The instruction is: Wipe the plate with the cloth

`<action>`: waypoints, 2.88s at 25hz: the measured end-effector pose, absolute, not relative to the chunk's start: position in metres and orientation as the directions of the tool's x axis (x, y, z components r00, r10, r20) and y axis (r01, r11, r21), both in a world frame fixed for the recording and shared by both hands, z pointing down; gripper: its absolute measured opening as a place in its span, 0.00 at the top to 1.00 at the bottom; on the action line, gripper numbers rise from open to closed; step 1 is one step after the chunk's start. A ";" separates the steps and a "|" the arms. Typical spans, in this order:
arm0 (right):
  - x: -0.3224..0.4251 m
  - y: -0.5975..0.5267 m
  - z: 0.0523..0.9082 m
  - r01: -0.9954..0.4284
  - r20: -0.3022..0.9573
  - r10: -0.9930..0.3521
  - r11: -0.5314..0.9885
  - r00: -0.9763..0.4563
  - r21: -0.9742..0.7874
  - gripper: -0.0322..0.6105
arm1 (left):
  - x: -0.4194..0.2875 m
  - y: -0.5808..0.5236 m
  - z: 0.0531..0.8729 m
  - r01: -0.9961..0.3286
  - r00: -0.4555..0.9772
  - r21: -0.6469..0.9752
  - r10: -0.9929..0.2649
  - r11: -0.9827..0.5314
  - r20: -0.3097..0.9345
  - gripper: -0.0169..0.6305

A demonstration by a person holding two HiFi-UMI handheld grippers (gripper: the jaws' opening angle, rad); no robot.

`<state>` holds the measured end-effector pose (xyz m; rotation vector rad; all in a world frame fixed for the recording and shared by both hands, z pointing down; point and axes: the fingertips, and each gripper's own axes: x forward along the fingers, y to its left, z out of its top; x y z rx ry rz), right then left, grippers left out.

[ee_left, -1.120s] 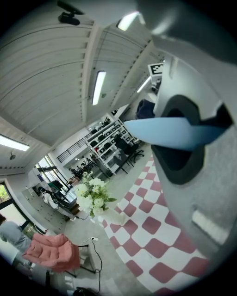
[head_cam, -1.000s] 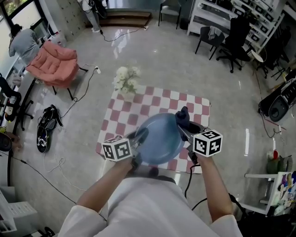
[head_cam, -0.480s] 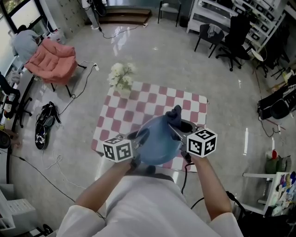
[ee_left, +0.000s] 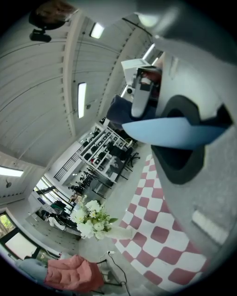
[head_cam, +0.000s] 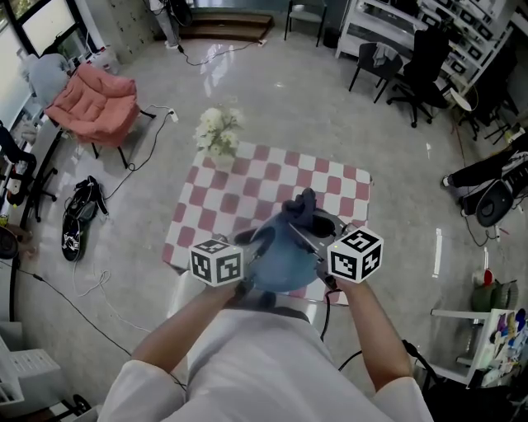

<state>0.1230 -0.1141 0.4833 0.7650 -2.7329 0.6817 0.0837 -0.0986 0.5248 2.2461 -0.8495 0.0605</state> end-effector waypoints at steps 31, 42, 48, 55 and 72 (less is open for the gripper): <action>0.031 -0.098 0.434 -0.255 0.360 -0.147 0.927 -0.922 -0.275 0.77 | 0.055 -0.137 0.519 -0.574 0.739 0.054 -0.488 -0.817 0.465 0.92; 0.001 -0.117 0.399 -0.223 0.297 -0.135 0.933 -0.945 -0.283 0.77 | 0.033 -0.158 0.512 -0.538 0.693 -0.144 -0.533 -0.831 0.485 0.92; -0.004 -0.138 0.404 -0.235 0.250 -0.139 0.881 -0.958 -0.410 0.77 | 0.032 -0.163 0.511 -0.518 0.674 -0.252 -0.572 -0.817 0.468 0.92; 0.005 -0.153 0.430 -0.330 0.329 -0.192 0.836 -0.925 -0.438 0.77 | 0.031 -0.164 0.503 -0.467 0.652 -0.389 -0.606 -0.794 0.455 0.92; 0.060 -0.169 0.450 -0.451 0.374 -0.304 0.790 -0.876 -0.415 0.77 | 0.013 -0.147 0.482 -0.366 0.682 -0.561 -0.624 -0.742 0.381 0.92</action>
